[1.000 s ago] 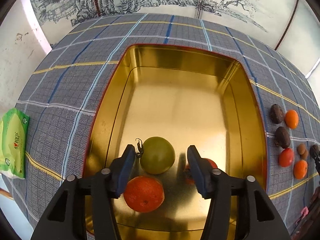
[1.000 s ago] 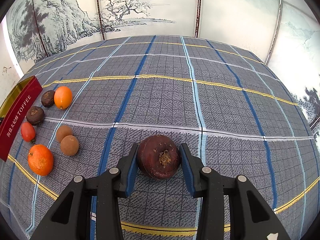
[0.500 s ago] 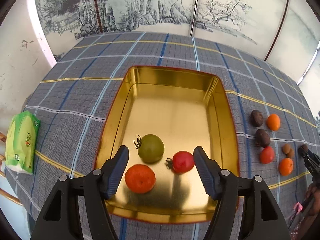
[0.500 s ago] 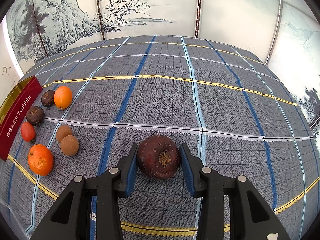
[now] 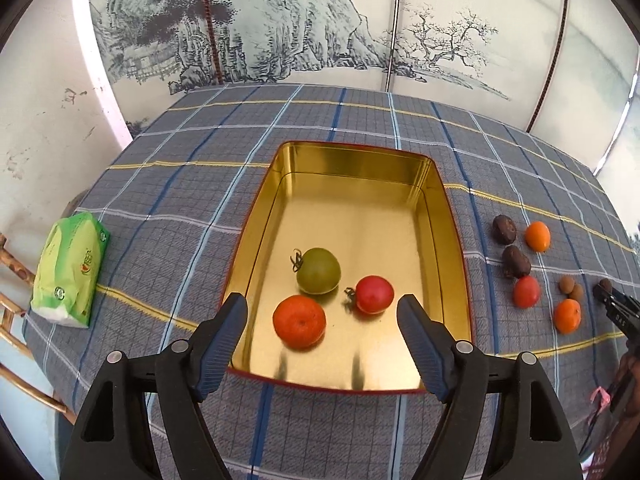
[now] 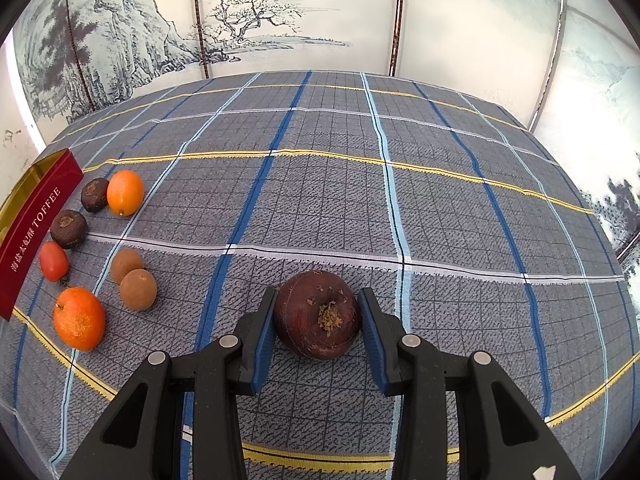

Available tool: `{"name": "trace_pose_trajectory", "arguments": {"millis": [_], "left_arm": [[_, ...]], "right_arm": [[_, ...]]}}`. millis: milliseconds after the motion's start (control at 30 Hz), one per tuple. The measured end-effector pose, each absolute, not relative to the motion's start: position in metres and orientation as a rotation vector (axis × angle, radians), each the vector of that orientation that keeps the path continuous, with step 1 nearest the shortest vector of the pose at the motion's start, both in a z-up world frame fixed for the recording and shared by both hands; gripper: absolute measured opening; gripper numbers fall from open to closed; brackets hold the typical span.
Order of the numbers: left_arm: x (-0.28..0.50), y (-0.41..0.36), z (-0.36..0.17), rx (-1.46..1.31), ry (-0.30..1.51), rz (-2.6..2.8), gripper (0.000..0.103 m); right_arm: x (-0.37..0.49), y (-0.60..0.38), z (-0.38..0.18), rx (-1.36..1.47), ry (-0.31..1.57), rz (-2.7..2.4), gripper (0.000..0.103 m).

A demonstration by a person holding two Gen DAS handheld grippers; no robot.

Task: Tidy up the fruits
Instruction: 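Carry the dark purple fruit into the tin with the right gripper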

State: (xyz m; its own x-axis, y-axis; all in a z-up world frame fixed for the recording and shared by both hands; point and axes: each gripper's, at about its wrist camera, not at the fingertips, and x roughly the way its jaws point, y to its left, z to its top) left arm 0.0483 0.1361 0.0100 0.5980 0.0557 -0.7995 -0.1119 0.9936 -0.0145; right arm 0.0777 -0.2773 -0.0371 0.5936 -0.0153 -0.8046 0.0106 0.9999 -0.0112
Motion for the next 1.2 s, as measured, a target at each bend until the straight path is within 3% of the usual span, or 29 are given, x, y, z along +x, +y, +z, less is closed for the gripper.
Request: {"name": "trace_pose_trajectory", "arguments": {"millis": [200, 567, 800, 1200], "left_arm": [[0.042, 0.136, 0.006, -0.067, 0.932, 0.093, 0.079], [0.036, 0.138, 0.006, -0.089, 0.925, 0.073, 0.093], [0.027, 0.162, 0.012, -0.114, 0.899, 0.125, 0.093], [0.007, 0.216, 0.005, -0.160, 0.896, 0.278, 0.093]], "right_arm": [[0.078, -0.274, -0.035, -0.021, 0.946, -0.030, 0.036], [0.071, -0.247, 0.014, -0.034, 0.861, 0.032, 0.036], [0.076, -0.171, 0.046, -0.064, 0.821, 0.245, 0.036], [0.074, -0.014, 0.048, -0.172, 0.846, 0.622, 0.036]]}}
